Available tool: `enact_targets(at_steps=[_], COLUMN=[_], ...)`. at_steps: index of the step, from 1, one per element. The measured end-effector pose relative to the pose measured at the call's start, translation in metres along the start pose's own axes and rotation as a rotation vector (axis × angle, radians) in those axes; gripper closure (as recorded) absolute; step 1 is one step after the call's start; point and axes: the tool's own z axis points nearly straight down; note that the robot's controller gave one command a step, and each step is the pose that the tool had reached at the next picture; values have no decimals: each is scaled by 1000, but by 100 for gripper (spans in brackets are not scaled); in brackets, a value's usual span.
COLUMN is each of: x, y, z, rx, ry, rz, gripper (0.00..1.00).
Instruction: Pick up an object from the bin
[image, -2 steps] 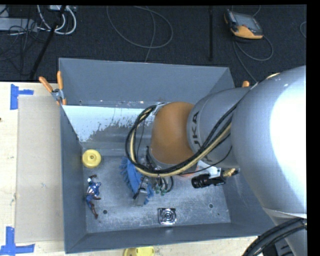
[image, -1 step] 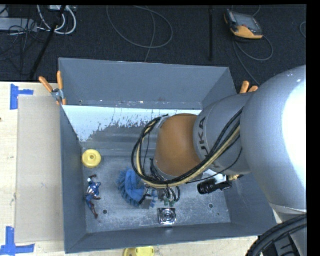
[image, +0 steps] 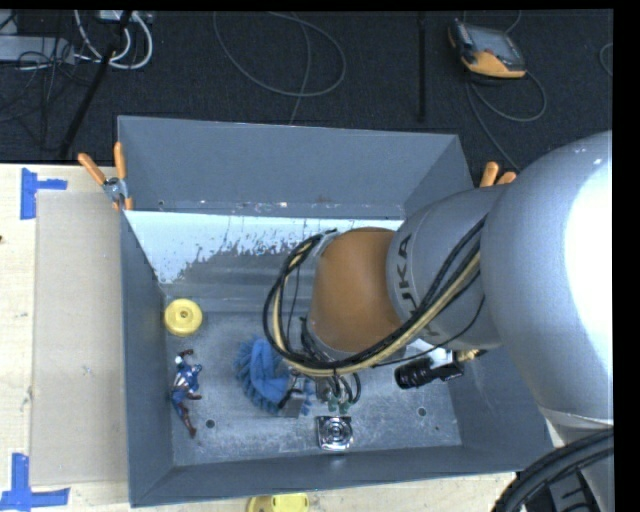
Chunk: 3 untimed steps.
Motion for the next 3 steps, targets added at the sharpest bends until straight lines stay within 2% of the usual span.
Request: enact_targets(at_steps=[1,2,3], x=[-20,-20,-42], y=[11,11,47], z=[-104,-104,-219], rx=[0,0,0], ry=[-1,0,-1], rz=[-4,-5,9], gripper=[100,100,100])
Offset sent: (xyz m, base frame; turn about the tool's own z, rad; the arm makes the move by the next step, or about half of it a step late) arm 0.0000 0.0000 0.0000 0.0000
